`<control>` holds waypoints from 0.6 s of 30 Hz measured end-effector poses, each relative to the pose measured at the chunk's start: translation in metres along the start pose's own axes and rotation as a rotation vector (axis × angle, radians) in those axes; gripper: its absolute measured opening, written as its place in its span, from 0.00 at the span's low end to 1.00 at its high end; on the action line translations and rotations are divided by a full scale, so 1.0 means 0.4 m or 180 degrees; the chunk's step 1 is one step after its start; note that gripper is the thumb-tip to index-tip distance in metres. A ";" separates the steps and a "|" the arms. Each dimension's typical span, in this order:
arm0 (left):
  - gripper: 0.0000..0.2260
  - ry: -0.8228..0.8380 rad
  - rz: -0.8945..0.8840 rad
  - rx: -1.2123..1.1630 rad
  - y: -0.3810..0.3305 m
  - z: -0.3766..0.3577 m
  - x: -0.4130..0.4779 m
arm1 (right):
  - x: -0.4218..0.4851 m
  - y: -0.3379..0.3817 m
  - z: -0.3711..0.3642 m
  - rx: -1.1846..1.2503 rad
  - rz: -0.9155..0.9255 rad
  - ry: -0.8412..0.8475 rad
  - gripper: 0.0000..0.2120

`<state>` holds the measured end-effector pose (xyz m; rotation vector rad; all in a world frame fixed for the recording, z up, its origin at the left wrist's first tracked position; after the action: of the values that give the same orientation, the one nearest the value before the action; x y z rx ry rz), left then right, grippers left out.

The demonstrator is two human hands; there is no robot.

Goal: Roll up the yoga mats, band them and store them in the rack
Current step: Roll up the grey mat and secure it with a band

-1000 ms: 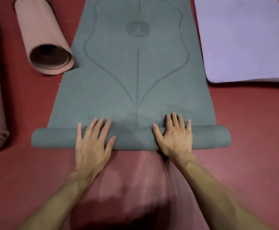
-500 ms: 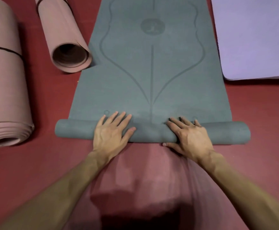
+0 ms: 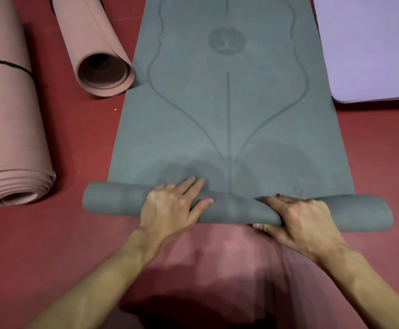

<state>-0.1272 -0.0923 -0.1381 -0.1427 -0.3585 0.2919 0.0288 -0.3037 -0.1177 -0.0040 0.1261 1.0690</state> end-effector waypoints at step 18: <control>0.29 0.1179 0.0364 -0.0117 -0.008 -0.045 -0.012 | 0.016 -0.013 -0.100 0.0056 -0.1479 0.0579 0.48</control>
<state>-0.1241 -0.0983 -0.1556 -0.2494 0.0118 0.3645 0.0323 -0.3030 -0.1585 -0.1102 0.2843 0.6018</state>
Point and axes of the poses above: each hand's wrist, its own x-axis towards the middle knuckle, its own z-axis out of the back of the hand, y = z × x, the point moved 6 cm from there along x, towards the middle knuckle, and after that the axes turned 3 degrees about -x, right-handed, at the moved point
